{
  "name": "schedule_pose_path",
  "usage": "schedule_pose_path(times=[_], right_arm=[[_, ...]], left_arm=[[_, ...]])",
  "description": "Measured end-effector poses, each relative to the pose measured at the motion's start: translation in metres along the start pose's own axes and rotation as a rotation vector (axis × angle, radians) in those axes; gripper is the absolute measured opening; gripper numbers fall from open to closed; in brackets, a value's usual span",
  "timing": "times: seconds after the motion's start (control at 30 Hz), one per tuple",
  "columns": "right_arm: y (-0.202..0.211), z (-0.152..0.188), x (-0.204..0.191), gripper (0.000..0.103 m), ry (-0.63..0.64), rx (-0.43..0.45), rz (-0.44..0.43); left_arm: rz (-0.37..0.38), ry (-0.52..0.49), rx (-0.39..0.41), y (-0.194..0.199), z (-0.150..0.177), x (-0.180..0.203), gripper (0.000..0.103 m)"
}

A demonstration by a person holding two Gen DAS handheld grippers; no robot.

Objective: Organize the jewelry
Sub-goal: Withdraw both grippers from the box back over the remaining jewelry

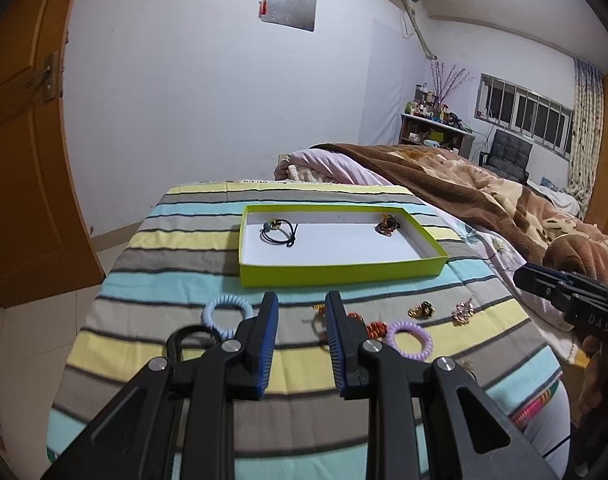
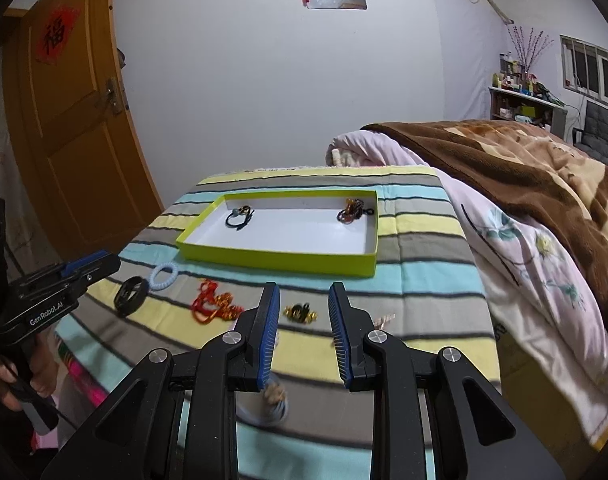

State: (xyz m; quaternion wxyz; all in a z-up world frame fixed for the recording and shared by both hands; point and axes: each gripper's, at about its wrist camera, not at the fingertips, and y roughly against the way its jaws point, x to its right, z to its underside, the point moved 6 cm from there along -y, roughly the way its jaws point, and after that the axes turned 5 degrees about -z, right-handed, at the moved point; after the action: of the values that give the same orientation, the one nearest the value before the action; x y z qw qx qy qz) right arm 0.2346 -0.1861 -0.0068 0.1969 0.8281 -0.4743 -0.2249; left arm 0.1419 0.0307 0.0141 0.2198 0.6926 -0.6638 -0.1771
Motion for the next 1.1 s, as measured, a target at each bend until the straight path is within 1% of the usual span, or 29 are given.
schedule_pose_path(times=[0.27, 0.47, 0.63, 0.8, 0.9, 1.1], right_arm=[[0.024, 0.022, -0.012, 0.026, 0.038, 0.005, 0.006], [0.031, 0.037, -0.019, 0.026, 0.046, -0.004, 0.0], [0.032, 0.045, -0.015, 0.026, 0.029, -0.015, -0.005], [0.03, 0.045, -0.01, 0.026, 0.018, -0.022, 0.002], [0.026, 0.046, -0.007, 0.026, 0.011, -0.029, 0.012], [0.017, 0.048, -0.001, 0.026, -0.001, -0.049, 0.018]], left_arm=[[-0.019, 0.018, 0.02, 0.027, 0.016, -0.003, 0.025], [-0.021, 0.013, 0.006, 0.037, 0.03, 0.0, 0.025], [-0.026, 0.014, -0.002, 0.039, 0.037, 0.001, 0.025], [-0.016, 0.015, -0.004, 0.038, 0.039, 0.003, 0.025], [-0.023, 0.012, -0.006, 0.036, 0.039, 0.002, 0.025], [-0.044, 0.012, -0.016, 0.028, 0.04, -0.003, 0.03]])
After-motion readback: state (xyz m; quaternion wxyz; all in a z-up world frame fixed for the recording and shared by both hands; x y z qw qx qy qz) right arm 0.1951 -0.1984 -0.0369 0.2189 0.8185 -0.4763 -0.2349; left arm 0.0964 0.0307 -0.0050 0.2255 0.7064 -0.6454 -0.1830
